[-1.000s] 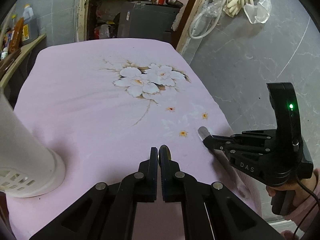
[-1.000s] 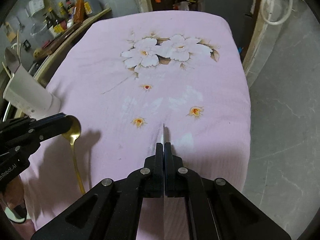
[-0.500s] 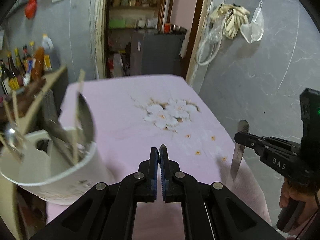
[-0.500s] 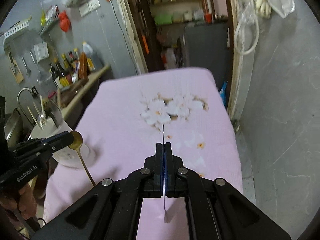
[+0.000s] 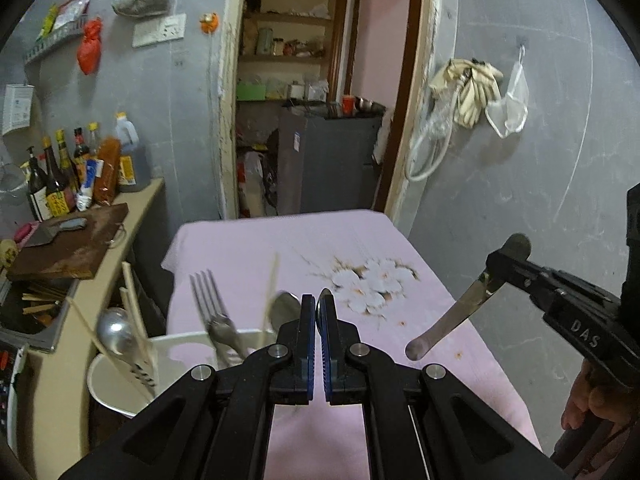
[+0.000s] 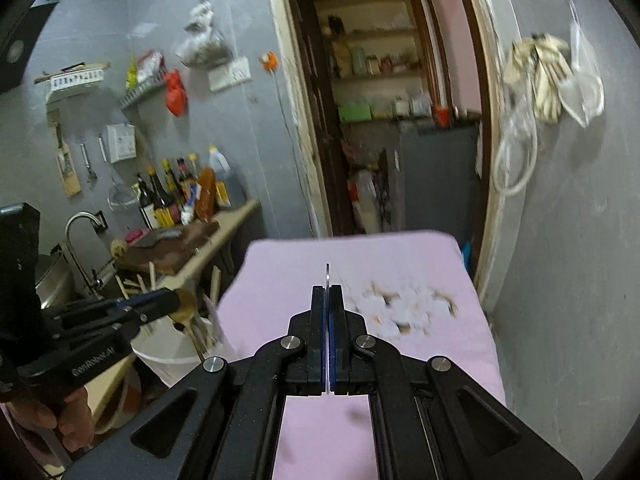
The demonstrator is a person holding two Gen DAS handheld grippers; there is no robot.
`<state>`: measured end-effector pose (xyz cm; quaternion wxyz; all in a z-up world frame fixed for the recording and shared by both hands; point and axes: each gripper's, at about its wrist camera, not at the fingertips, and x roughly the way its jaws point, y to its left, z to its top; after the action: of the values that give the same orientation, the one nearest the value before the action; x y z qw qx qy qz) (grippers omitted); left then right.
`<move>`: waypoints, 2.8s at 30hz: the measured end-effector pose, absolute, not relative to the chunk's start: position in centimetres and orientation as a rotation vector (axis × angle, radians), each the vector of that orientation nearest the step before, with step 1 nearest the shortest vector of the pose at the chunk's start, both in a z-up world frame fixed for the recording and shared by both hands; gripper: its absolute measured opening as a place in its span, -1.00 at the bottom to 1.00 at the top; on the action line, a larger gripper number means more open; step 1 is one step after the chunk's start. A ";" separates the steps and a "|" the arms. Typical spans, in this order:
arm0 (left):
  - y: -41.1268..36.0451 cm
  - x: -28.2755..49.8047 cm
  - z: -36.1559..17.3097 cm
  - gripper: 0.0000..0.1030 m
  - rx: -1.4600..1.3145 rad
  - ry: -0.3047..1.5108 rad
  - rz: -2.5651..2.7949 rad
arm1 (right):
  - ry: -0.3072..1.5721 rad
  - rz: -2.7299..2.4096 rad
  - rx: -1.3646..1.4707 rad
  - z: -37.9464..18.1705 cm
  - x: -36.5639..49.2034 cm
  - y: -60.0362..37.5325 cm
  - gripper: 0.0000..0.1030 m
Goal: Organize utensils
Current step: 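Carry the gold spoon and metal blade over the white caddy, then lower the gold spoon into the caddy with the left tool while the right tool lowers the blade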
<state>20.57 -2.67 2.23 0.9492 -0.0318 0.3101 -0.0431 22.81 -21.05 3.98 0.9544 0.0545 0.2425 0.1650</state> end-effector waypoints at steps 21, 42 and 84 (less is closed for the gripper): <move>9.9 16.9 7.7 -0.94 -0.136 0.469 0.209 | 0.359 0.464 0.110 8.5 18.9 -13.5 -0.99; 12.1 17.6 5.0 -0.94 0.017 0.478 0.308 | 0.423 0.496 0.130 3.9 22.1 -8.1 -0.99; 11.8 19.1 1.1 -0.88 -0.130 0.626 0.160 | 0.568 0.497 0.124 0.5 24.2 -7.1 -0.97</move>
<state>19.10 11.81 1.13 0.9462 -0.0641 0.3072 0.0786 24.17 -7.06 0.47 0.9278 0.0604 0.2773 0.2424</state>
